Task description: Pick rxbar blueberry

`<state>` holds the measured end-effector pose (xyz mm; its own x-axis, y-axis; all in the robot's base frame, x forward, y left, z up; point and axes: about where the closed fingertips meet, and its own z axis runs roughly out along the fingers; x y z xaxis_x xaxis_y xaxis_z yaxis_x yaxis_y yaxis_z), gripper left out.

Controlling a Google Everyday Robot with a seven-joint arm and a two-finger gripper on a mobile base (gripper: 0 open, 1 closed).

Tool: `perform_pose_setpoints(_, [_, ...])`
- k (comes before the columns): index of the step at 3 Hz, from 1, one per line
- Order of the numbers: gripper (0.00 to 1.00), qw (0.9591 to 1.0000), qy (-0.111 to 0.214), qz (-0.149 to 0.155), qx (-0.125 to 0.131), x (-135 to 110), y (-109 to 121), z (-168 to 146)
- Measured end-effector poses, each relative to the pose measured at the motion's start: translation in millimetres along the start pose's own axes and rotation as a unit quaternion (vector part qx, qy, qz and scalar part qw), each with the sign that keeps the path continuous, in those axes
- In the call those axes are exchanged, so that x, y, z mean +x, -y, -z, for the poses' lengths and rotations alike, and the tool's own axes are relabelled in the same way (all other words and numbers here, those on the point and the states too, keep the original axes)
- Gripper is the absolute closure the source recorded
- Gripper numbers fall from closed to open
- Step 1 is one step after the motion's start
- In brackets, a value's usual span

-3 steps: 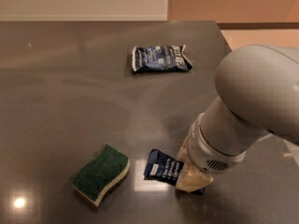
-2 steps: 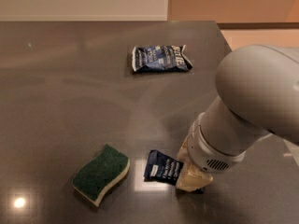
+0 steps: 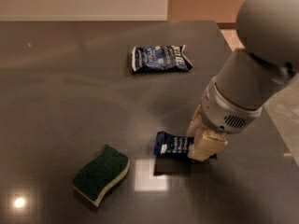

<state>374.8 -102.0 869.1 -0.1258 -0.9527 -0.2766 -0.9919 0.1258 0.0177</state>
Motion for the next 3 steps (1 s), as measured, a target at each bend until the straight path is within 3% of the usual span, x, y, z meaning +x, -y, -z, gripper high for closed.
perform_pose_setpoints(1, [1.00,0.9999,0.013,0.008,-0.003,-4,18,33])
perform_pose_setpoints(2, [1.00,0.9985,0.040,0.028,0.023,-20,49,86])
perform_pose_setpoints(3, [1.00,0.9985,0.040,0.028,0.024,-20,49,85])
